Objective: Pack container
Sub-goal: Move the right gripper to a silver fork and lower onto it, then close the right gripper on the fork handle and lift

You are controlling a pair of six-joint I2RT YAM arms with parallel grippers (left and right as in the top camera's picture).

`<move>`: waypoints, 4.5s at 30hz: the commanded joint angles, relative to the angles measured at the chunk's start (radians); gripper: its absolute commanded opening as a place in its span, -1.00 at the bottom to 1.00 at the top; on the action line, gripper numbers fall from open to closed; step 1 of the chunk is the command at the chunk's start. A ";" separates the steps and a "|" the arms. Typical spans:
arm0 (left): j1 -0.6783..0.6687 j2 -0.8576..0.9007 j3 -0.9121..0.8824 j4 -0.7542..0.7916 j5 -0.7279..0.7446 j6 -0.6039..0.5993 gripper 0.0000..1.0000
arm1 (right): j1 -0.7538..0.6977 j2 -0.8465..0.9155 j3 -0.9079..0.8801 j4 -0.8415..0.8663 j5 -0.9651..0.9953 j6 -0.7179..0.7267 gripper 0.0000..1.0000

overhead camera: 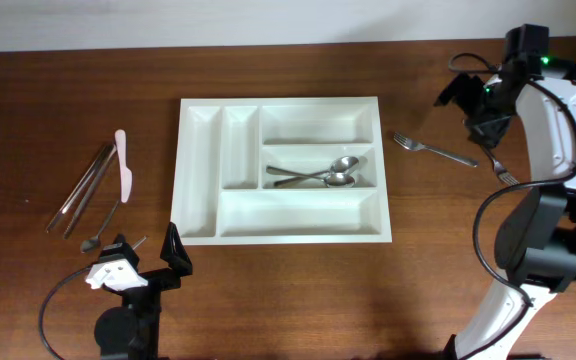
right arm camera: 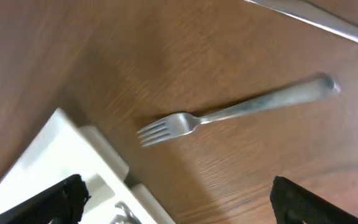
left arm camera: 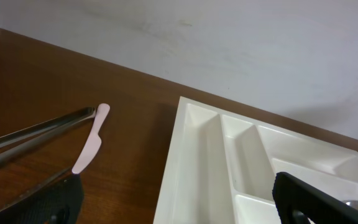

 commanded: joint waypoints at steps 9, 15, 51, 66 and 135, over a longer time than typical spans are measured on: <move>0.006 -0.006 -0.007 0.002 0.014 0.019 0.99 | 0.151 -0.003 -0.051 -0.022 0.336 0.842 0.82; 0.006 -0.006 -0.007 0.002 0.014 0.019 0.99 | 0.146 0.074 -0.113 -0.014 0.287 0.913 0.75; 0.006 -0.006 -0.007 0.002 0.014 0.019 0.99 | 0.071 0.222 -0.116 0.083 0.079 0.902 0.61; 0.006 -0.006 -0.007 0.002 0.014 0.019 0.99 | 0.068 0.222 -0.116 -0.064 0.052 0.874 0.40; 0.006 -0.006 -0.007 0.002 0.014 0.019 0.99 | 0.126 0.222 -0.123 0.002 0.291 0.668 0.18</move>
